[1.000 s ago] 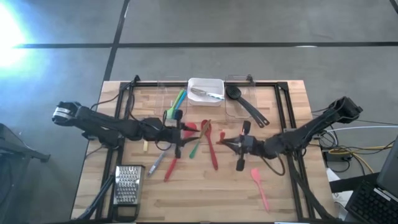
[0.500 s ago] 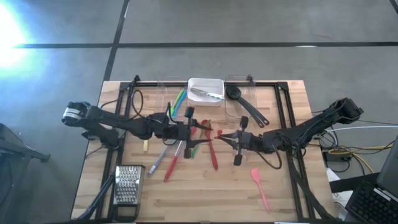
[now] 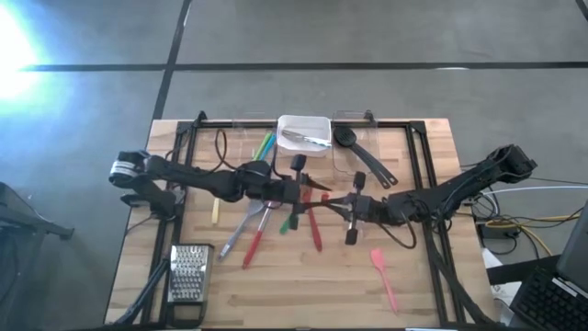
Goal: Pick & Place Kitchen Items
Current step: Put the red spatula into the left transparent bin
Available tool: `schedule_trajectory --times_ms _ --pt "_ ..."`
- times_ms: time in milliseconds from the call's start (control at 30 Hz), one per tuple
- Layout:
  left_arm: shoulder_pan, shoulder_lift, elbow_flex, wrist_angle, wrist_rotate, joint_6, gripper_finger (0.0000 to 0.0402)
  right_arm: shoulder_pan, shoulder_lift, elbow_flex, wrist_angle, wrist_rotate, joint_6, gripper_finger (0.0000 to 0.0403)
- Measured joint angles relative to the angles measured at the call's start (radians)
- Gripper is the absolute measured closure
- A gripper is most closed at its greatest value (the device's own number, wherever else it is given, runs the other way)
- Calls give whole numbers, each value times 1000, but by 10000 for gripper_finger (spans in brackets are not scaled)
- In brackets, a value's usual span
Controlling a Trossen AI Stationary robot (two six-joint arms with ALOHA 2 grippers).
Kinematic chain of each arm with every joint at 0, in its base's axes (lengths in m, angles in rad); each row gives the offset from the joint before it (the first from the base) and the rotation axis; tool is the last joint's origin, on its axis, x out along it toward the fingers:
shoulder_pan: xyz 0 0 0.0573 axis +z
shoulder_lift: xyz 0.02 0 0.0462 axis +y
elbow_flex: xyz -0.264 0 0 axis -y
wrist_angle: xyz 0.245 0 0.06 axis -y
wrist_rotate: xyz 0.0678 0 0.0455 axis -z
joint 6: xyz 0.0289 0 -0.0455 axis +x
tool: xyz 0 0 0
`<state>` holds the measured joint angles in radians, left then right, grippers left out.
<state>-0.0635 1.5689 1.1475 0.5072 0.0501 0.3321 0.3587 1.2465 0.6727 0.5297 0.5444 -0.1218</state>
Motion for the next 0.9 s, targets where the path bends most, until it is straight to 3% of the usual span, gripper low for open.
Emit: schedule_trajectory --times_ms 200,500,633,900 --pt "2 9 72 -149 3 6 377 -1 -1 -8 1 11 -6 392" --pt "7 -54 79 -287 -45 7 381 -1 -5 5 -3 10 -10 385" --pt "32 -132 79 -427 -168 10 381 5 -17 10 -17 -14 -16 363" --pt "189 -279 79 -694 -280 -70 381 3 -18 10 -71 0 -9 309"
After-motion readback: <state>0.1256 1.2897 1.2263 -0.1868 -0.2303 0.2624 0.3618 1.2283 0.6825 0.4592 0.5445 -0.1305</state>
